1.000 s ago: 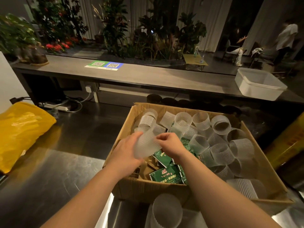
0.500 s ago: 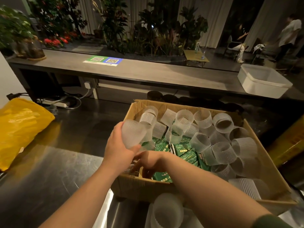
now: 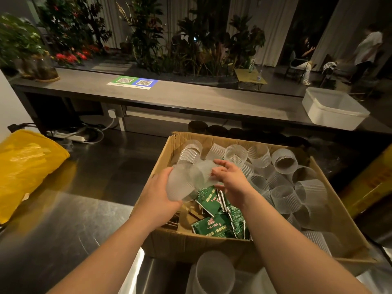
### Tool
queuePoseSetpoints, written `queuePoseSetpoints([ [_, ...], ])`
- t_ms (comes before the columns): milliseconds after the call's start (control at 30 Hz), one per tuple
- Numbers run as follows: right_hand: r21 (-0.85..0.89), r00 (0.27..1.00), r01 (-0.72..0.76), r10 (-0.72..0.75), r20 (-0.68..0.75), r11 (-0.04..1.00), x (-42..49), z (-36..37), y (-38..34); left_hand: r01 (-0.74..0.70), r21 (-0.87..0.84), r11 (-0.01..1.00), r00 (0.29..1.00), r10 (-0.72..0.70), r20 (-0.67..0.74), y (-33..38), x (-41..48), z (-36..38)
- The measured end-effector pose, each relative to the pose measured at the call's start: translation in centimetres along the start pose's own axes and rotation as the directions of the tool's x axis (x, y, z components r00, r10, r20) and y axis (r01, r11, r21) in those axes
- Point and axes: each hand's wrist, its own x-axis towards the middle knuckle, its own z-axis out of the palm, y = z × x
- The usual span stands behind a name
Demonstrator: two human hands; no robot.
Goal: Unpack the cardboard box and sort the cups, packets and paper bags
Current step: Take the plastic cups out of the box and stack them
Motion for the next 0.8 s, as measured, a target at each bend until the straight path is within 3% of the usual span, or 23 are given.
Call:
queuePoseSetpoints([
  [133,0.029,0.988,0.143,-0.144,0.05,0.989,-1.0,0.4,-0.4,-0.027,0.076,0.997,0.999,0.024,0.045,0.4,-0.2,-0.1],
  [200,-0.146,0.97,0.229,-0.214,0.115,0.962,-1.4,1.1,-0.5,-0.026,0.087,0.996,0.999,0.022,0.045,0.4,-0.3,-0.1],
  [333,-0.517,0.91,0.415,-0.349,0.225,0.749,-1.9,2.9,-0.5,-0.006,0.134,0.991,0.999,-0.002,0.055,0.4,-0.3,0.1],
  [433,-0.53,0.895,0.439,-0.404,0.189,0.726,-2.0,4.0,-0.4,0.015,0.101,0.995,0.998,-0.021,0.057,0.4,-0.1,0.2],
  [500,-0.532,0.893,0.448,-0.381,0.239,0.718,-1.9,4.6,0.0,0.031,0.072,0.997,0.998,-0.034,0.048,0.2,0.0,0.1],
  [567,-0.458,0.897,0.427,-0.303,0.321,0.78,-1.9,4.9,0.3,0.034,0.059,0.998,0.999,-0.036,0.025,0.0,0.2,0.1],
  [633,-0.266,0.939,0.31,-0.251,0.233,0.913,-1.3,5.0,-0.1,0.044,0.011,0.999,0.999,-0.044,0.0,-0.1,0.3,0.1],
  [700,-0.216,0.975,0.215,-0.223,-0.009,0.952,0.1,4.4,0.0,0.053,-0.05,0.997,0.998,-0.055,-0.036,-0.2,0.4,0.2],
  [733,-0.328,0.971,0.166,-0.211,-0.109,0.93,0.9,3.9,0.5,0.062,-0.065,0.996,0.997,-0.065,-0.049,-0.2,0.4,0.3],
  [800,-0.635,0.979,0.064,-0.172,-0.11,0.77,1.9,3.2,1.9,0.075,-0.068,0.995,0.995,-0.08,-0.067,-0.4,0.4,0.4],
])
